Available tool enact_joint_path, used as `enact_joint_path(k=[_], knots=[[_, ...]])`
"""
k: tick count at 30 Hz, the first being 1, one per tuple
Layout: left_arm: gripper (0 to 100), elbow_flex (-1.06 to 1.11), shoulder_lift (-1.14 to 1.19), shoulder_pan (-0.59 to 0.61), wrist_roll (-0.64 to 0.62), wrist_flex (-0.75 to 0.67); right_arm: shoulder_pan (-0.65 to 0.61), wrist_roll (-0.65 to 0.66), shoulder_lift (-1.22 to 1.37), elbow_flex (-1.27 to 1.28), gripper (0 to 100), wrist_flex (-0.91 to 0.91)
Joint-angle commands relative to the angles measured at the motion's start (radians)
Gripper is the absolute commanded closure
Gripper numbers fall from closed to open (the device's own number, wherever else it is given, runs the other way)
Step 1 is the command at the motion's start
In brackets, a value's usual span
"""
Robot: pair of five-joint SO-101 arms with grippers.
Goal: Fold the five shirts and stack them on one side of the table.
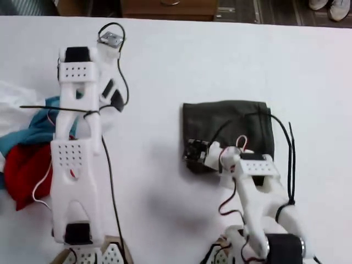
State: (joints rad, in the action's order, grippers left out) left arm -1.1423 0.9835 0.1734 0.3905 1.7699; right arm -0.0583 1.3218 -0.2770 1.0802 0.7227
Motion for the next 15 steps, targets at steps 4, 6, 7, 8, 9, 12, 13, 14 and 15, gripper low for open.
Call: enact_joint_path(k=[4,6,7,8,9,12,13,14,15], knots=[[71,0.002,-0.094,0.012,0.006,0.018,0.038,-0.009,0.11,-0.149,76.9,-0.005],[71,0.002,-0.094,0.012,0.006,0.018,0.036,-0.009,0.119,-0.164,81.8,0.01],[71,0.002,-0.094,0.012,0.006,0.018,0.036,-0.009,0.122,-0.167,86.6,0.013],[71,0.002,-0.094,0.012,0.006,0.018,0.036,-0.009,0.125,-0.169,92.6,0.015],[71,0.002,-0.094,0.012,0.006,0.018,0.038,-0.009,0.125,-0.169,98.6,0.015],[71,0.002,-0.094,0.012,0.006,0.018,0.054,-0.011,0.125,-0.169,98.0,0.008],[71,0.002,-0.094,0.012,0.006,0.018,0.059,-0.011,0.125,-0.172,97.9,0.005],[71,0.002,-0.094,0.012,0.006,0.018,0.062,-0.011,0.127,-0.176,97.7,-0.001],[71,0.002,-0.094,0.012,0.006,0.018,0.07,-0.011,0.127,-0.183,97.8,-0.004]])
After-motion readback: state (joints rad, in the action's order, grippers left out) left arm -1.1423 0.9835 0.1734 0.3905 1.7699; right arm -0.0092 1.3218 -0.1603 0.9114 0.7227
